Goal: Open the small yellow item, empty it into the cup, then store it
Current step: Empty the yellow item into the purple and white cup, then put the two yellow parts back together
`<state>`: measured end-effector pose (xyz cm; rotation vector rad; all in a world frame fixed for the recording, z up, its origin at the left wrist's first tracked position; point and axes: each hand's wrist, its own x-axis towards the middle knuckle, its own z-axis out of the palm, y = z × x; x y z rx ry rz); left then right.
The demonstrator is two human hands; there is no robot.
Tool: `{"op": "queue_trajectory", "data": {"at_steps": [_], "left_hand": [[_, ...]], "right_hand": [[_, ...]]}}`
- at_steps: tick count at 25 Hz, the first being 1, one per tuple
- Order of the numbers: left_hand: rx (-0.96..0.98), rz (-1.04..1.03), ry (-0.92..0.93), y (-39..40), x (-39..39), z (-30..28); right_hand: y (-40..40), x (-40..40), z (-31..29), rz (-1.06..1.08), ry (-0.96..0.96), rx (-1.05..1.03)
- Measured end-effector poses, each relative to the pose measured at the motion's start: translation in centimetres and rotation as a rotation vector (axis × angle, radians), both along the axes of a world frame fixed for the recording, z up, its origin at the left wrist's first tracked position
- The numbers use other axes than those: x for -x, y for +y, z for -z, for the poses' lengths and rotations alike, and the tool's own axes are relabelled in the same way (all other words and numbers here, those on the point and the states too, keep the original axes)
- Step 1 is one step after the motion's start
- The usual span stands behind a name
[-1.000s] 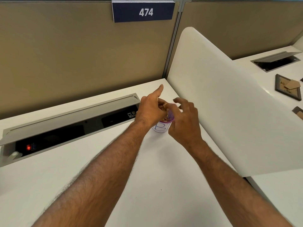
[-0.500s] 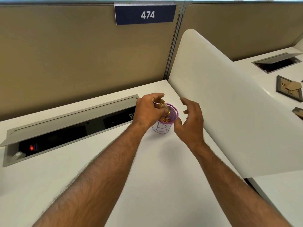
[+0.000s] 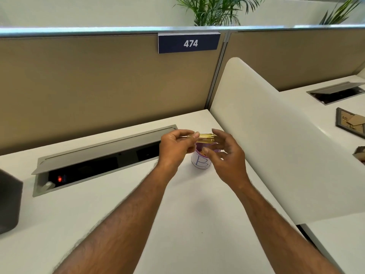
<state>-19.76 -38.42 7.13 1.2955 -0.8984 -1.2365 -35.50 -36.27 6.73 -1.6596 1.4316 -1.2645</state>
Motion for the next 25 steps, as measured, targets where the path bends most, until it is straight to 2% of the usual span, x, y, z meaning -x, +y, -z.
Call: {"op": "queue_trajectory", "data": {"at_steps": [4, 10, 13, 15, 18, 20, 23, 25], "left_hand": [[0.039, 0.04, -0.047, 3.7, -1.6, -0.9], [0.284, 0.172, -0.478, 10.9, -4.4, -1.1], [0.412, 0.012, -0.617, 14.9, -5.6, -2.1], [0.463, -0.097, -0.624, 17.1, -6.4, -2.6], [0.451, -0.178, -0.609, 20.9, -8.4, -2.7], [0.397, -0.226, -0.578, 23.7, -10.0, -2.2], [0.266, -0.311, -0.576, 27.6, -12.5, -1.3], [0.198, -0.353, -0.587, 29.8, -14.5, -0.5]], "right_hand": [[2.4, -1.2, -2.1, -0.042, -0.032, 0.033], [7.1, -3.9, -6.3, -0.084, 0.04, 0.084], [10.3, -6.4, -7.7, -0.132, 0.08, 0.12], [12.4, -8.1, -7.9, -0.184, 0.131, 0.176], [15.9, -10.8, -7.7, -0.253, 0.167, 0.221], [18.6, -12.2, -6.8, -0.253, 0.118, 0.182], [22.7, -13.8, -2.8, -0.212, -0.033, 0.021], [25.3, -15.0, 0.9, -0.272, 0.079, -0.12]]}}
